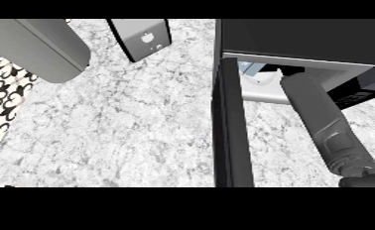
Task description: Pick up the milk, place it into the microwave and close the microwave
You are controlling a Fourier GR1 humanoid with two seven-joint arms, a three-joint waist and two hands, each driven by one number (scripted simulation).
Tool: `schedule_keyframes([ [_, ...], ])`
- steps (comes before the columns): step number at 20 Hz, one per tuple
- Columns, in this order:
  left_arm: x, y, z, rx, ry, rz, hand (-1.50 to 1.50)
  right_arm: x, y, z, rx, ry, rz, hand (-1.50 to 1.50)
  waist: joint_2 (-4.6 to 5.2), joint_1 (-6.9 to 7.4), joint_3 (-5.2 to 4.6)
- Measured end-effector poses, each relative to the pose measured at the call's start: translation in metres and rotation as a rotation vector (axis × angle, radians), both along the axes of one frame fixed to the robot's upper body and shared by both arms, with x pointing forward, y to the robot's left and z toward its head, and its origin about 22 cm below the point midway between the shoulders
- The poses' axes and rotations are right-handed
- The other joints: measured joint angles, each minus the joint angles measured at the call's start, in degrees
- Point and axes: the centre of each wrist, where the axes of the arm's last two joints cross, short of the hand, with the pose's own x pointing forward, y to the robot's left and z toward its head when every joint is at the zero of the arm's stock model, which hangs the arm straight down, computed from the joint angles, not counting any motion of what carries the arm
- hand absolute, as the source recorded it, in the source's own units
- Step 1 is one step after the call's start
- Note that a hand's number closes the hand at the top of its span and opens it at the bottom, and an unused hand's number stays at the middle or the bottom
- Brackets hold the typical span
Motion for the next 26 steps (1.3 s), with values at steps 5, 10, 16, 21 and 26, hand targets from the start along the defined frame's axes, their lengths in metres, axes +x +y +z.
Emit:
schedule_keyframes([
  [5, 0.004, 0.001, -0.002, -0.001, 0.001, -0.011, -1.5, 0.0, -0.021, 0.003, -0.076, 0.012, -0.119, -1.5, 0.37, 0.94, -0.19],
  [10, 0.008, 0.002, -0.002, 0.021, 0.006, -0.011, -1.5, -0.005, -0.037, -0.003, -0.144, 0.051, -0.314, -1.5, 0.61, 1.58, -0.49],
  [16, 0.015, 0.006, -0.008, 0.039, 0.019, -0.007, -1.5, -0.001, -0.032, 0.003, -0.164, 0.026, -0.216, -1.5, 0.72, 1.43, -0.17],
  [21, 0.022, 0.004, -0.011, 0.057, 0.031, -0.061, -1.5, 0.005, -0.02, 0.009, -0.138, 0.02, -0.121, -1.5, 0.61, 1.36, -0.12],
  [26, 0.031, 0.0, -0.014, 0.065, 0.033, -0.115, -1.5, 0.007, -0.009, 0.01, -0.055, 0.055, -0.026, -1.5, 0.46, 0.7, 0.01],
])
